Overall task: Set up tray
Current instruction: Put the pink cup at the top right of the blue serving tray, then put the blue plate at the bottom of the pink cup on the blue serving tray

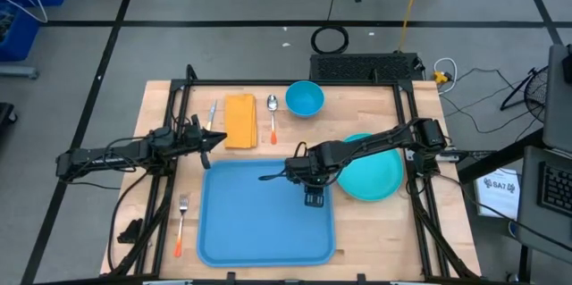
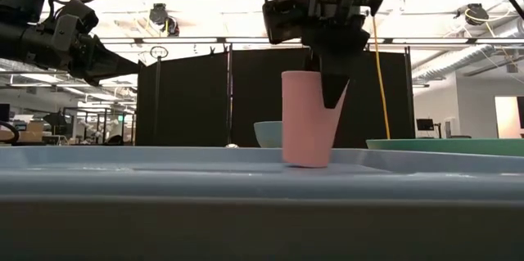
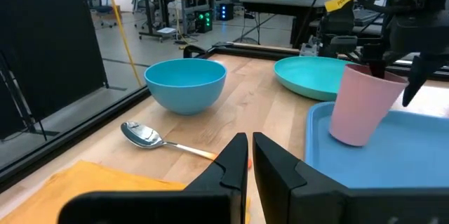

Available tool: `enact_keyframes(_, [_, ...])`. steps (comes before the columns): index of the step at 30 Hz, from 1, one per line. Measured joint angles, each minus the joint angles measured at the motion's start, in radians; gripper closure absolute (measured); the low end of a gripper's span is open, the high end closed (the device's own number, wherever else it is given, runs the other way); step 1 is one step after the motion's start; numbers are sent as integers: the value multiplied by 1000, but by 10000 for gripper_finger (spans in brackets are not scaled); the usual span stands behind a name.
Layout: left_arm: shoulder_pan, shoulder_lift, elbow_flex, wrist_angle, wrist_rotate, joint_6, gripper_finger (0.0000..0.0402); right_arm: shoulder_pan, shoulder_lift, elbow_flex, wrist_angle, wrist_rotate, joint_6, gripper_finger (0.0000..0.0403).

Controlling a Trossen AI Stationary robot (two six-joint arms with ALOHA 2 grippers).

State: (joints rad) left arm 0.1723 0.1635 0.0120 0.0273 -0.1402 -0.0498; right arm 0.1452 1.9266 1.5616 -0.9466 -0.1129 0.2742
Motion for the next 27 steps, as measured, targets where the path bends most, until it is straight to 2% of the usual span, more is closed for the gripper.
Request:
enact_keyframes(8, [0, 0, 0, 0, 0, 0, 376, -2, -1, 0, 0, 24, 1, 235])
enact_keyframes(12, [0, 0, 0, 0, 1, 0, 376, -10, -2, 1, 0, 59, -1, 234])
enact_keyframes(27, [0, 0, -1, 0, 3, -3, 376, -49, -3, 2, -6, 55, 10, 232])
